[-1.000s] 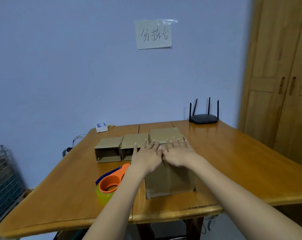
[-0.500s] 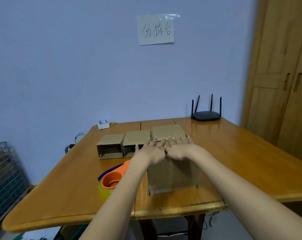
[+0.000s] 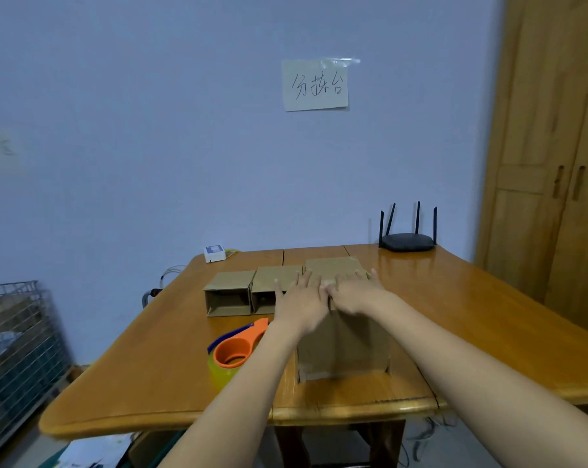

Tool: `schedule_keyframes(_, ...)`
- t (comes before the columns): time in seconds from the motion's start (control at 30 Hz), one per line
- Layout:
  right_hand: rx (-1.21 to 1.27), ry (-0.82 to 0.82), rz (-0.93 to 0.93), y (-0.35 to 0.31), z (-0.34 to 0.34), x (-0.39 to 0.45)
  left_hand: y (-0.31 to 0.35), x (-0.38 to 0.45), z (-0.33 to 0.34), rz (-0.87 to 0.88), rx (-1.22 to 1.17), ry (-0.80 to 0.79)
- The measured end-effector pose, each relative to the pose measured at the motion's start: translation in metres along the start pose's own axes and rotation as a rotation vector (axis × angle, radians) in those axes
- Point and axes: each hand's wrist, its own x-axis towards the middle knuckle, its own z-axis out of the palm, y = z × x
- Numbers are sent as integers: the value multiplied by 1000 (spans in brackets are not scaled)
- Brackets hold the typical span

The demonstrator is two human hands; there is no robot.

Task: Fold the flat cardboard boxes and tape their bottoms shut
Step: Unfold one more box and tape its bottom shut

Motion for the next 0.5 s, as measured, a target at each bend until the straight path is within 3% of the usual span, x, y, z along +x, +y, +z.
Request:
schedule_keyframes(0.17,93,344,-129,-31,-22,-6,-19,1,-24,4,-256,231)
schedule_keyframes(0.27,224,397,-214,-62,-26,-9,-57,2,-34,-89,-285,272)
schedule_keyframes(0.37,299,364,-279,-92,-19,-5,-108,-2,-23,-286,-185,65)
schedule_keyframes(0.5,409,269,-334,-134,0,1,-154,-15,13,-393,-65,-233)
